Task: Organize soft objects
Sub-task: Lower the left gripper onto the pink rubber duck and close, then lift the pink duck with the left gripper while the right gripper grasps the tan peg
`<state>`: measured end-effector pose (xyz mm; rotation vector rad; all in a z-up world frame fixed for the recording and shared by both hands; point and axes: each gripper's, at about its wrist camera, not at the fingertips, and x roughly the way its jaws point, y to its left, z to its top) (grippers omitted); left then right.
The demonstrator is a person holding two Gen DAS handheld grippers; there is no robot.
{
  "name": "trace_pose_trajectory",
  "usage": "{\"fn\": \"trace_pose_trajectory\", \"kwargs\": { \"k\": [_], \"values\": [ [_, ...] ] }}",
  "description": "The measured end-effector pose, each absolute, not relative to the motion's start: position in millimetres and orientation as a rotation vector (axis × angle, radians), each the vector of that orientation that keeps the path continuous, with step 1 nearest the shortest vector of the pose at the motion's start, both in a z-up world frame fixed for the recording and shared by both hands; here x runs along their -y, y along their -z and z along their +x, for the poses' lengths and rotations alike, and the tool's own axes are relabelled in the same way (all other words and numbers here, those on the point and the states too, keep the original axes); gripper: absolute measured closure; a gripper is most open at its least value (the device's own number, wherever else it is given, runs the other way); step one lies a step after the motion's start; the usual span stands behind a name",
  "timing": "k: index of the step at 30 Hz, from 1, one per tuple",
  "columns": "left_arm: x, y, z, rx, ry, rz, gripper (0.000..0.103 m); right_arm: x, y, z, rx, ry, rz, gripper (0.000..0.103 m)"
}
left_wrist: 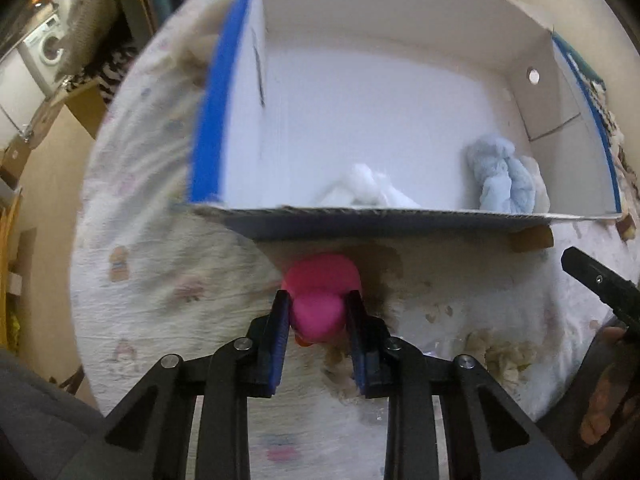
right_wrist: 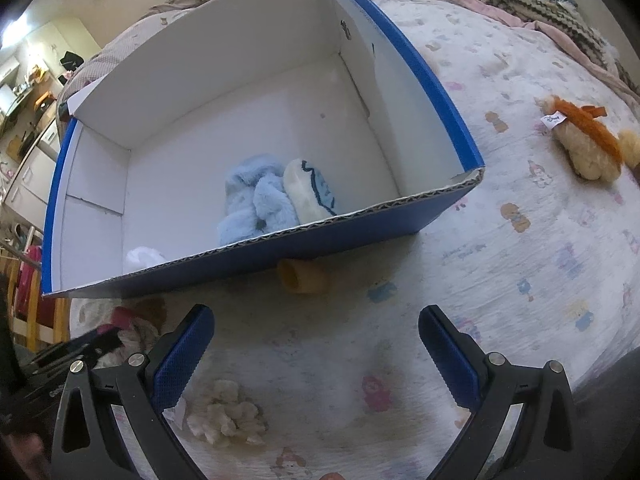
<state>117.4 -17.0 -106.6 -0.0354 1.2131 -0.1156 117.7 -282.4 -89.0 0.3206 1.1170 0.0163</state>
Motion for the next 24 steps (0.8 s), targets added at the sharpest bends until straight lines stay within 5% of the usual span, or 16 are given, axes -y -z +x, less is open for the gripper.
{"fn": "trace_pose_trajectory", "kwargs": {
  "k": [17, 19, 24],
  "values": [
    [-39, 89, 118, -1.162, -0.052, -0.225, 0.078, 313, 97, 117, -1.18, -0.055, 0.519, 0.0],
    [-35, 88, 116, -1.164, -0.046, -0.215, 0.078, 303, 99, 120, -1.197, -0.055, 0.457, 0.015],
    [-28, 89, 110, -1.165, -0.038, -0.16, 0.078, 279, 106, 133, -1.215, -0.094, 0.306, 0.025]
  ]
}}
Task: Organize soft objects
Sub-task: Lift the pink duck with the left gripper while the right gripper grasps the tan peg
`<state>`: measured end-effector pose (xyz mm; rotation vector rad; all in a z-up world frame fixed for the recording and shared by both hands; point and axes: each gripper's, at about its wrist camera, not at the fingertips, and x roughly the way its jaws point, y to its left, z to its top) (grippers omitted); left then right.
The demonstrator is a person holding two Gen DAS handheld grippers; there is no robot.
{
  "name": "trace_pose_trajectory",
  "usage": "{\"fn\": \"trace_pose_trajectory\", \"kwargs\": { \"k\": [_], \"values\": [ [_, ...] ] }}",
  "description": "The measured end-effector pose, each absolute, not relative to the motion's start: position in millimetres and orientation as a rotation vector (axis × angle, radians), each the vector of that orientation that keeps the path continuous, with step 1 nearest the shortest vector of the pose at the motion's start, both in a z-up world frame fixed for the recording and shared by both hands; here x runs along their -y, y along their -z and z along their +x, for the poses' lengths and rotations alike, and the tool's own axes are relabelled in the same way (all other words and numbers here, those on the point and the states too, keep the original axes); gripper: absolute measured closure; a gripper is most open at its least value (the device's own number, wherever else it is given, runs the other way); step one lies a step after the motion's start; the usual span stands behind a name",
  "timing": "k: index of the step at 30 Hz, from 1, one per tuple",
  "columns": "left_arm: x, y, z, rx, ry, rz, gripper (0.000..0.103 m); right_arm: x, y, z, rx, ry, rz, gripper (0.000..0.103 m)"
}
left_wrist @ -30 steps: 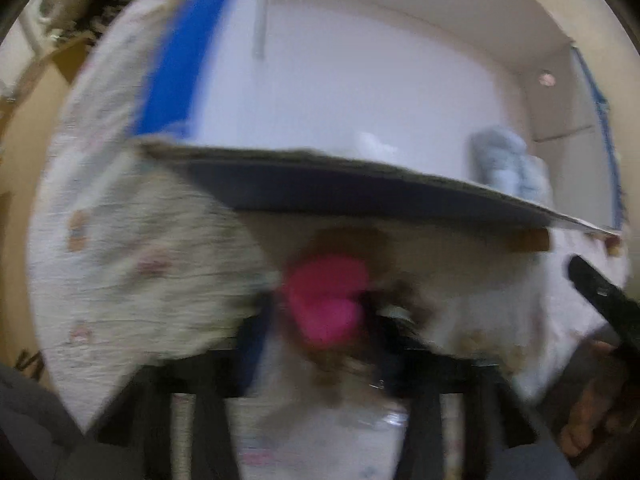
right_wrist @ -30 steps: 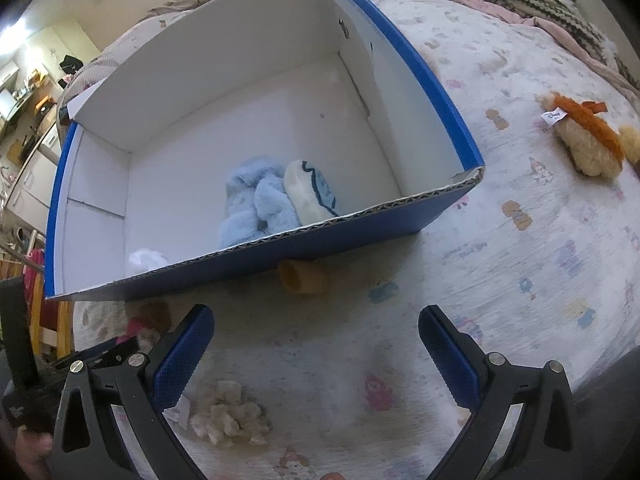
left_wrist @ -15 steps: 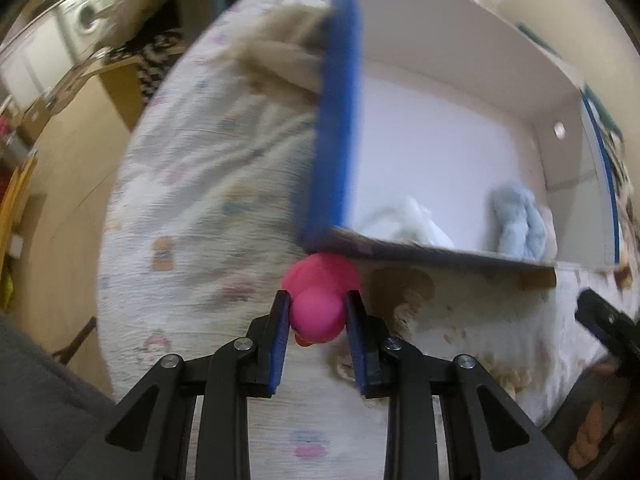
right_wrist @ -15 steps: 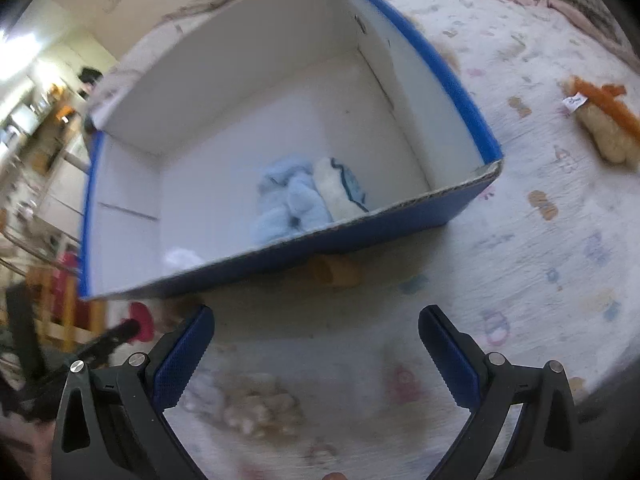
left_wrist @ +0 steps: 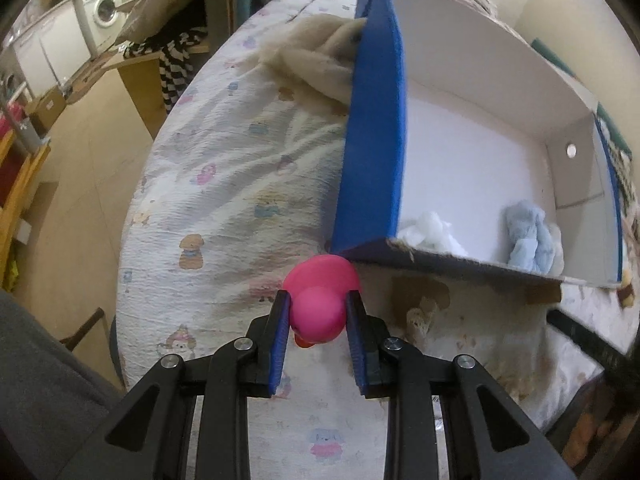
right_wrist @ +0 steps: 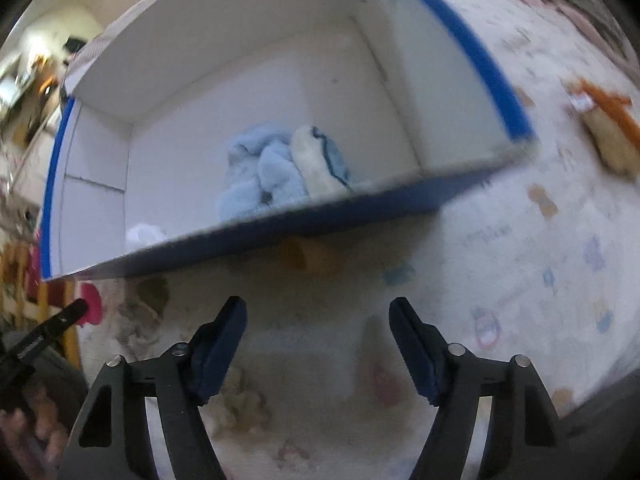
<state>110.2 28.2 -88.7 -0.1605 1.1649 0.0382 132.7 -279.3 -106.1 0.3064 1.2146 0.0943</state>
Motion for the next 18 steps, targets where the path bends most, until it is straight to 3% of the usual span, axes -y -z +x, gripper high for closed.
{"fn": "trace_pose_trajectory", "kwargs": {
  "k": [2, 3, 4, 11, 18],
  "values": [
    [-25, 91, 109, -1.176, -0.032, -0.144, 0.078, 274, 107, 144, -1.213, -0.114, 0.253, 0.039],
    [-25, 92, 109, -1.179, -0.031, -0.141, 0.078, 273, 107, 148, -1.212, -0.114, 0.236, 0.054],
    [-24, 93, 109, -1.182, -0.032, -0.136, 0.078, 273, 109, 152, -1.214, -0.109, 0.226, 0.062],
    [-26, 99, 112, -1.205, -0.047, -0.147, 0.078, 275, 111, 157, -1.213, -0.133, 0.238, 0.097],
    [-23, 103, 113, -1.216, -0.049, -0.125, 0.078, 271, 106, 146, -1.193, -0.145, 0.243, 0.097]
  ]
}}
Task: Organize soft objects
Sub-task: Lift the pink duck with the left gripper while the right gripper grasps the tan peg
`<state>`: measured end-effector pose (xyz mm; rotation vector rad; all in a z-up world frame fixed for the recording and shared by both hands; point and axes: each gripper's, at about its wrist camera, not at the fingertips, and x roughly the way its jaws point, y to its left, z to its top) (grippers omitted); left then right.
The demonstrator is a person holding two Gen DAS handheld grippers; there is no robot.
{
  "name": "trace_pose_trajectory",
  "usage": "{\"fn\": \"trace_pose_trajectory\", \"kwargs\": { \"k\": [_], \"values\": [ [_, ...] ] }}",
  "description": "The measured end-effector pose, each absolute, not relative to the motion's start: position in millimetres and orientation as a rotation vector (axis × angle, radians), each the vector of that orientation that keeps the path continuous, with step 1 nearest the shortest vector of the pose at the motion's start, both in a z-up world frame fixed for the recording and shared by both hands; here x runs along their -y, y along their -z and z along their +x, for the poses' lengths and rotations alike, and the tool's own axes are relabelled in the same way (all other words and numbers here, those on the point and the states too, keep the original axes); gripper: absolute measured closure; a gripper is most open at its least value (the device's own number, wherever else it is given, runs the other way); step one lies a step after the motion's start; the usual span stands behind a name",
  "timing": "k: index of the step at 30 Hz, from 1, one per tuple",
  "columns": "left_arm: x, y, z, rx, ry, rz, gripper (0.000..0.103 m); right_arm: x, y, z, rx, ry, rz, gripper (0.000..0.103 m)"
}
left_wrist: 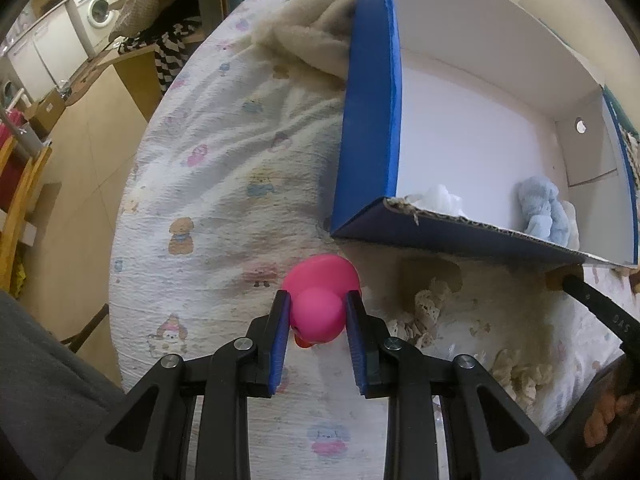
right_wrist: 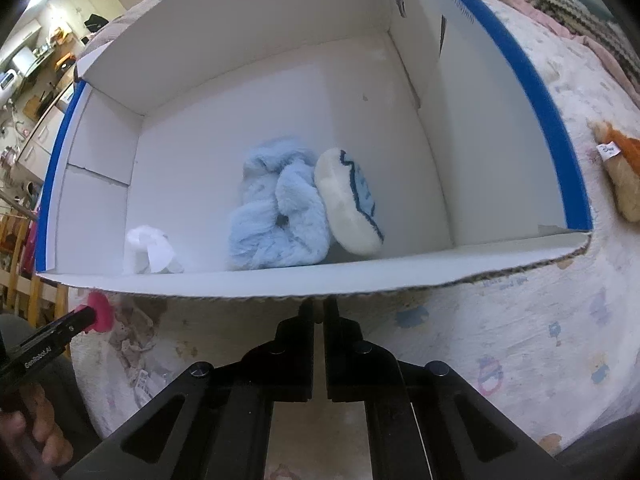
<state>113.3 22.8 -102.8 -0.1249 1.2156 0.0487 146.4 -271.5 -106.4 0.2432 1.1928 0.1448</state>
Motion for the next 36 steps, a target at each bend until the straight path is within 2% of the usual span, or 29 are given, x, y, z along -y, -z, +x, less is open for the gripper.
{"fn": "trace_pose_trajectory", "kwargs": {
  "k": [21, 36],
  "values": [
    [-29, 73, 92, -1.09, -0.135, -0.074, 0.078, 261, 74, 113, -1.113, -0.219, 0.258, 0.097],
    [-16, 37, 60, -0.985, -0.133, -0.072, 0.078, 247, 36, 88, -0.952, -0.326, 0.23, 0.097]
  ]
}}
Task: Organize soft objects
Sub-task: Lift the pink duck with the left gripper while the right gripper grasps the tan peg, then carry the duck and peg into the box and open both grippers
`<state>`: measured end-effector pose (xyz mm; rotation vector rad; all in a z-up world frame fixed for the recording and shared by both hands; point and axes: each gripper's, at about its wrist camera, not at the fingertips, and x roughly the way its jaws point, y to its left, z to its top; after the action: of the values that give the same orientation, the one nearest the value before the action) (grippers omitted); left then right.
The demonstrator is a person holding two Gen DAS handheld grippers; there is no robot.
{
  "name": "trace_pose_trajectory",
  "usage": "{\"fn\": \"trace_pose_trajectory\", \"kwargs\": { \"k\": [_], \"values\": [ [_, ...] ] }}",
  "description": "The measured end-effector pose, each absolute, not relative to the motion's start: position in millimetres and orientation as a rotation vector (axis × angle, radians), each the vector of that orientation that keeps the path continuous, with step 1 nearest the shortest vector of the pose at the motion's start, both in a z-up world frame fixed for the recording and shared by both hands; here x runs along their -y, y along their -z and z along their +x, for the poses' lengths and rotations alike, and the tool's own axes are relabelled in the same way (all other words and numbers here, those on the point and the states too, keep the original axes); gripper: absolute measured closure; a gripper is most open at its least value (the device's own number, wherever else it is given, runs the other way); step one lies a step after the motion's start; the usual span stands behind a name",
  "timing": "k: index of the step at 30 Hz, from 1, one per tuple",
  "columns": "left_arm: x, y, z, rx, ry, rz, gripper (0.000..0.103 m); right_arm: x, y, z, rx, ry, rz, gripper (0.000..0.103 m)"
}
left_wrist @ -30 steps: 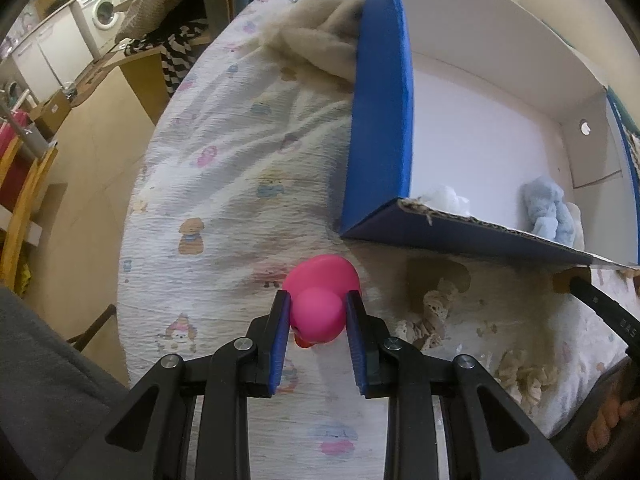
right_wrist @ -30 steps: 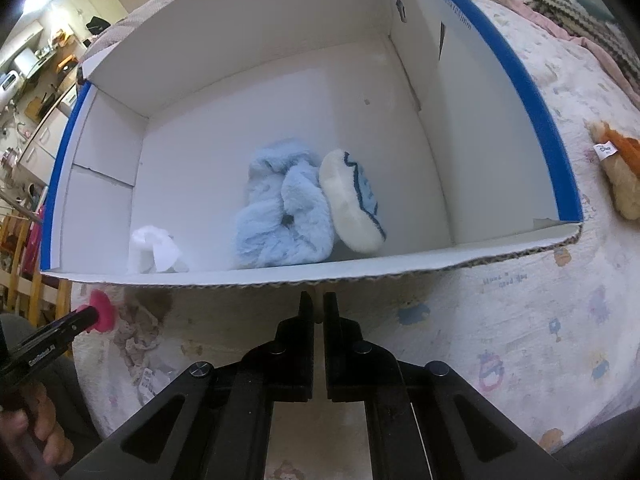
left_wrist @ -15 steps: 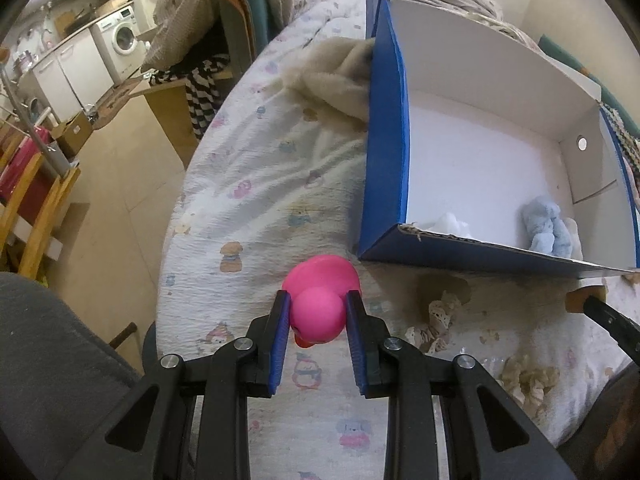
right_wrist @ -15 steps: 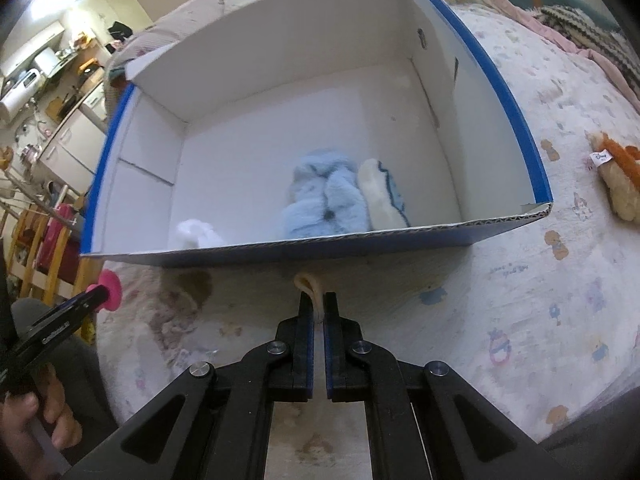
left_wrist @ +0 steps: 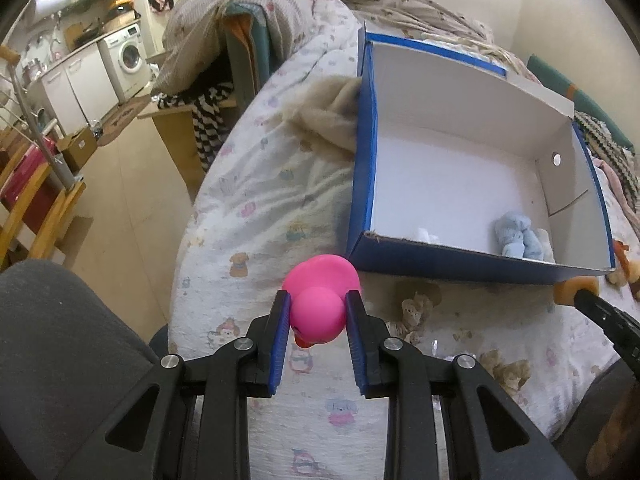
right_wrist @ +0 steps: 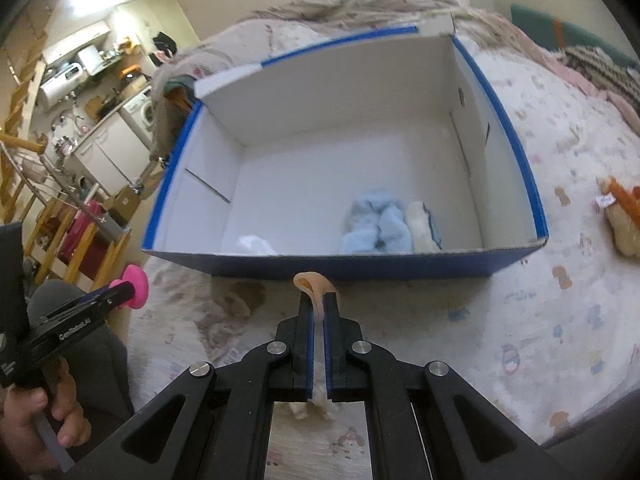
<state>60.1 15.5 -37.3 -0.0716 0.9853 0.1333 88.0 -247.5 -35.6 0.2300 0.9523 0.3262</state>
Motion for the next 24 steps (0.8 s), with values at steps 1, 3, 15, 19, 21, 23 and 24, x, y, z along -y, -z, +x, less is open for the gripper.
{"fn": "trace_pose_trajectory", "kwargs": {
  "k": [1, 3, 15, 19, 21, 23, 24],
  "values": [
    [-16, 36, 60, -0.982, -0.133, -0.072, 0.078, 248, 33, 87, -0.938, -0.331, 0.23, 0.097],
    [-15, 37, 62, -0.982, -0.141, -0.056, 0.078, 249, 28, 85, -0.915, -0.337, 0.232, 0.097],
    [-16, 10, 77, -0.943, -0.138, -0.084, 0.078, 266, -11, 84, -0.767, -0.349, 0.274, 0.097],
    [-11, -4, 87, -0.901, -0.145, -0.056, 0.078, 270, -15, 94, -0.725, -0.309, 0.229, 0.097],
    [-7, -8, 92, -0.89, -0.148, -0.035, 0.078, 271, -11, 98, -0.714, -0.264, 0.185, 0.097],
    [-2, -9, 99, -0.89, -0.146, -0.013, 0.078, 275, -6, 105, -0.73, -0.244, 0.197, 0.097],
    [0, -10, 102, -0.892, -0.144, -0.006, 0.078, 277, -4, 107, -0.731, -0.242, 0.206, 0.097]
  ]
}}
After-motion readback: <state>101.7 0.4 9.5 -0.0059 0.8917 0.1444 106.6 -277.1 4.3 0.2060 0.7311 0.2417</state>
